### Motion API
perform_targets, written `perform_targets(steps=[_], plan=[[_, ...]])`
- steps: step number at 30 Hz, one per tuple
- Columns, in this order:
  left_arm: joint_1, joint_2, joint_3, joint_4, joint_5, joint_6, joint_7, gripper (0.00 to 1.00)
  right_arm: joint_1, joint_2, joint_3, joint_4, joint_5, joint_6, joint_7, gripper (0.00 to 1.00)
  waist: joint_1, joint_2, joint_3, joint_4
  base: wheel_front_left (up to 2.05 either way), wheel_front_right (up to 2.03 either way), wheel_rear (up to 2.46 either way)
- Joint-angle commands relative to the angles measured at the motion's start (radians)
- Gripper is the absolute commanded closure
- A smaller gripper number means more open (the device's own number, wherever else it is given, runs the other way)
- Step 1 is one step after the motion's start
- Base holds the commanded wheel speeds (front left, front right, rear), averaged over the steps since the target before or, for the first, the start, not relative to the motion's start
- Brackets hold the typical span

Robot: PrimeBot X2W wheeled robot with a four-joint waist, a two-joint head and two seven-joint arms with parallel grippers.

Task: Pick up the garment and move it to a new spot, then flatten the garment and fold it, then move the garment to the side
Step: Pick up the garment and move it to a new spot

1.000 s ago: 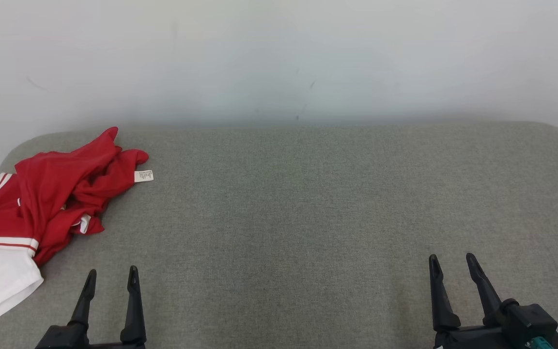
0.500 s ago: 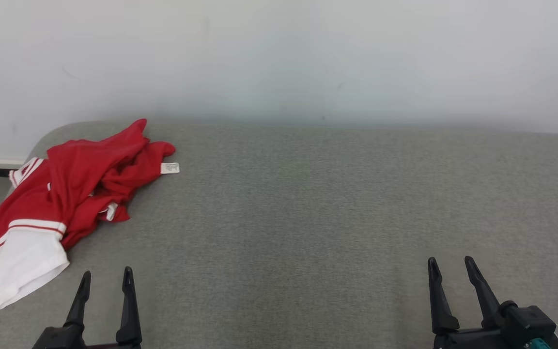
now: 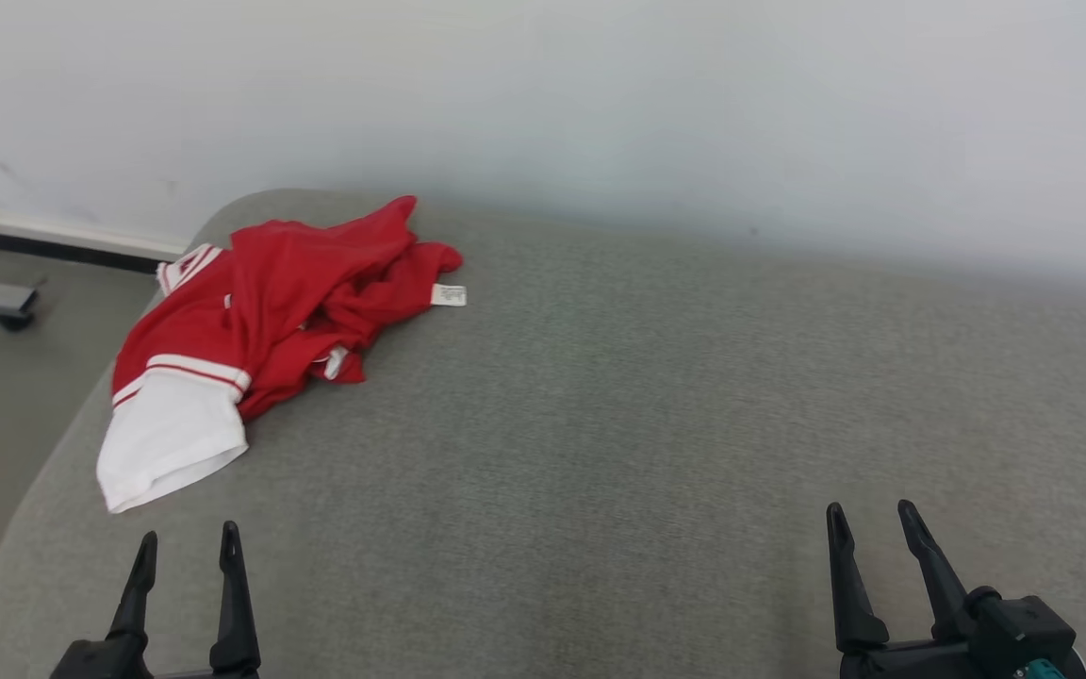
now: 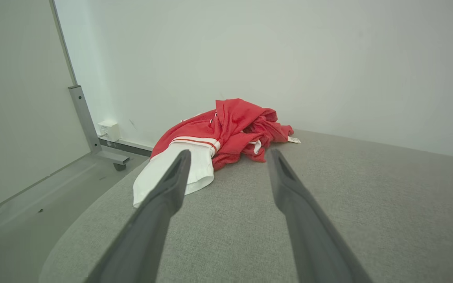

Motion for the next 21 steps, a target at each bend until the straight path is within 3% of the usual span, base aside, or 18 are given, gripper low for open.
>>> perform_targets(steps=[1,21], plan=[[0.009,0.005,0.003,0.001,-0.004,0.003,-0.008,0.00,0.002,-0.002,0.001,0.002,0.002,0.003,-0.001,0.00,0.0001,0.0000,0.008,0.051,0.00,0.00,0.00],[0.011,0.016,0.008,0.014,-0.027,0.027,-0.014,0.00,-0.011,-0.002,0.015,0.020,-0.010,0.003,-0.001,0.00,0.0001,0.0000,0.017,0.236,0.00,0.00,0.00]])
